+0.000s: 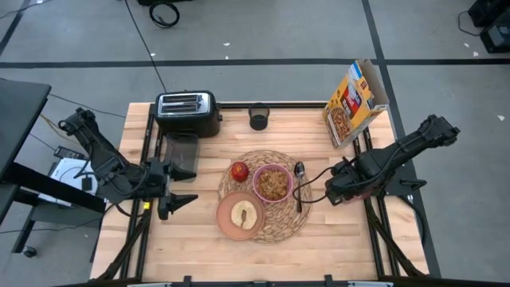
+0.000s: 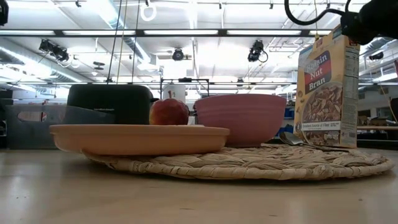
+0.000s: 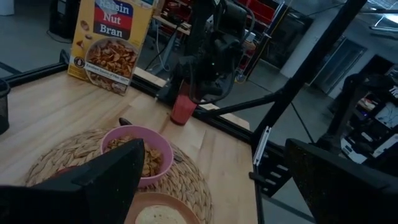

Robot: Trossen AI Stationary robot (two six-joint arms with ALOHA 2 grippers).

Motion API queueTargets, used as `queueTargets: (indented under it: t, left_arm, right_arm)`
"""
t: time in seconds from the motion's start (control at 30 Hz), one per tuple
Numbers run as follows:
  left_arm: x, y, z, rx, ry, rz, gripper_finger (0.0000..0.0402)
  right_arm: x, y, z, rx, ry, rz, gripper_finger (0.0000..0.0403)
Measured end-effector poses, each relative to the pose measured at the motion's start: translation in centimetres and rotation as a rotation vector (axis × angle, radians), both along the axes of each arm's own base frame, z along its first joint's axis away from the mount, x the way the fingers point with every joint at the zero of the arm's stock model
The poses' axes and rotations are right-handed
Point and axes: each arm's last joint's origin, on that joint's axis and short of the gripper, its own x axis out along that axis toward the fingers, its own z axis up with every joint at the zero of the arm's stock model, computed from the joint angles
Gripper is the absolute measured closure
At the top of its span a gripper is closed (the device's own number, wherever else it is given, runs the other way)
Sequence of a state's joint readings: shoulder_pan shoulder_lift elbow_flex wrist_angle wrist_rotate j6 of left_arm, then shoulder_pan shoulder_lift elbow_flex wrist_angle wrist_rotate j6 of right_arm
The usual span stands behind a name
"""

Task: Arrange a breakfast setting
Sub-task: Put the red cup with rice to the top right of the brown mat

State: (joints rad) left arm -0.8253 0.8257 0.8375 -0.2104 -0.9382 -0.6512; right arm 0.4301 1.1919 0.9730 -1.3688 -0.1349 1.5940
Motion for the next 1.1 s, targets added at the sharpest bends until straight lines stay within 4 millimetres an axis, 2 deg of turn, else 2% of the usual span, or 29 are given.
queueTargets:
  t: [0.13, 0.23, 0.4, 0.6, 0.77, 0.97, 1.1]
  left_arm:
    - [0.0, 0.0, 0.0, -0.020, -0.005, 0.007, 0.0011]
    - [0.0, 0.0, 0.0, -0.021, -0.007, 0.007, 0.0011]
    - [0.1, 0.2, 0.0, -0.011, -0.004, 0.019, 0.0011]
    - [0.9, 1.2, 0.3, 0.001, -0.022, 0.117, 0.0011]
    - [2.1, 3.3, 1.1, -0.020, -0.090, 0.299, 0.0011]
    - [3.5, 6.5, 2.9, 0.020, -0.210, 0.375, 0.0011]
    - [4.0, 8.6, 3.5, 0.031, -0.269, 0.414, 0.0011]
  right_arm:
    - [0.0, 0.0, 0.0, -0.004, -0.005, 0.030, 0.0389]
    - [0.1, -0.2, 0.5, -0.007, -0.016, 0.048, 0.0389]
    - [0.9, -1.7, 2.5, -0.041, -0.082, 0.138, 0.0392]
    - [2.5, -5.5, 4.6, -0.116, -0.218, 0.368, 0.0392]
    - [4.5, -9.2, 4.9, -0.146, -0.240, 0.555, 0.0392]
    - [8.4, -13.1, 4.7, -0.150, -0.196, 0.830, 0.0392]
    - [11.5, -15.0, 4.2, -0.176, -0.140, 1.066, 0.0392]
